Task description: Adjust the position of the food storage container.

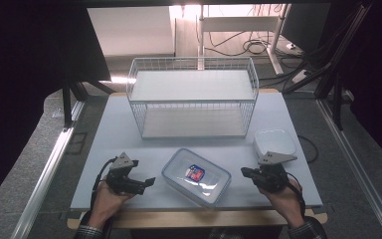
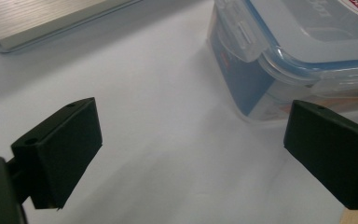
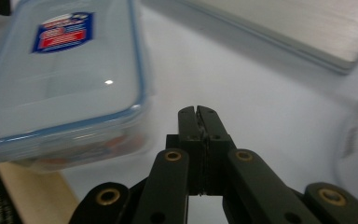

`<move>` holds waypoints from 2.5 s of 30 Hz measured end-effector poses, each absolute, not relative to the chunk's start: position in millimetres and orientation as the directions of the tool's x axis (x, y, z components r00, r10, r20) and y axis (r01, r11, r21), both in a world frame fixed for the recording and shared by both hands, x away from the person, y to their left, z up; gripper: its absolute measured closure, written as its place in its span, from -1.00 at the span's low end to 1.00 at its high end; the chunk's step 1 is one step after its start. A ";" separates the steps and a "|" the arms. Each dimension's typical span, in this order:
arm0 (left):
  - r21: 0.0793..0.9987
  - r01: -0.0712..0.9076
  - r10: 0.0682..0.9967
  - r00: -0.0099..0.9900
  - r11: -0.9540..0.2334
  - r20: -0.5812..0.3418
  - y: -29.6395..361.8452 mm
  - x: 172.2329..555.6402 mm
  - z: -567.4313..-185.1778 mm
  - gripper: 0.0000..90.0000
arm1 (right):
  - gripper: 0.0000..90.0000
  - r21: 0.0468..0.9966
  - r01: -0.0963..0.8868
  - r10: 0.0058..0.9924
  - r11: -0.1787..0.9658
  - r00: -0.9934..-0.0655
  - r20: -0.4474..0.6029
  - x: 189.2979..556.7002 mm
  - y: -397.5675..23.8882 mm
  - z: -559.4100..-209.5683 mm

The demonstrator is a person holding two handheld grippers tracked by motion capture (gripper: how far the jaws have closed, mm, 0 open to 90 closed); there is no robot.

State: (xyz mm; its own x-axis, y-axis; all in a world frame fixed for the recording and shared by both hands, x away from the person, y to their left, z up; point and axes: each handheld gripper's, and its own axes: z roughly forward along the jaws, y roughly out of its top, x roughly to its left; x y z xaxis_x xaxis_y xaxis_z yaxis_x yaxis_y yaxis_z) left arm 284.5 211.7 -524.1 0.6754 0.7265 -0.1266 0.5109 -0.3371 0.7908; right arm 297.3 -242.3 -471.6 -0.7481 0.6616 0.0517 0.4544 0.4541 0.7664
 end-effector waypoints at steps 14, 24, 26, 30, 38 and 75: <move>0.772 0.504 0.716 0.692 -0.387 -0.092 196.9 293.9 -518.9 0.37 | 0.99 0.723 0.460 0.612 0.515 -0.788 0.066 268.9 -215.0 -485.1; 0.763 0.518 0.683 0.717 -0.387 -0.139 182.8 305.0 -520.6 0.73 | 0.99 0.682 0.503 0.600 0.531 -0.791 0.116 267.0 -210.8 -492.1; 0.761 0.523 0.682 0.717 -0.385 -0.147 183.0 304.6 -520.8 0.75 | 0.98 0.689 0.496 0.593 0.529 -0.796 0.117 265.9 -207.5 -491.9; 0.742 0.530 0.668 0.729 -0.412 -0.150 177.5 302.5 -522.5 0.80 | 0.98 0.685 0.503 0.606 0.528 -0.788 0.111 268.0 -204.3 -494.3; 0.739 0.540 0.673 0.722 -0.404 -0.160 176.6 300.1 -521.6 0.87 | 0.98 0.688 0.505 0.632 0.522 -0.770 0.086 278.8 -203.5 -493.7; 0.734 0.549 0.719 0.684 -0.399 -0.121 175.9 296.1 -519.0 0.59 | 0.76 0.693 0.495 0.702 0.524 -0.712 -0.022 356.4 -193.3 -491.4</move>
State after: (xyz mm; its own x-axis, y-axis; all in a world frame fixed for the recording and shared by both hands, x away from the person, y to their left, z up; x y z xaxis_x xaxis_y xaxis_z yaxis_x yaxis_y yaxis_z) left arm 296.1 175.9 -519.0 0.6840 0.7193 -0.1209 0.5493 -0.3990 0.7342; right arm 356.4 -193.3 -491.4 -0.7117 0.7021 -0.0224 0.4953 0.5241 0.6928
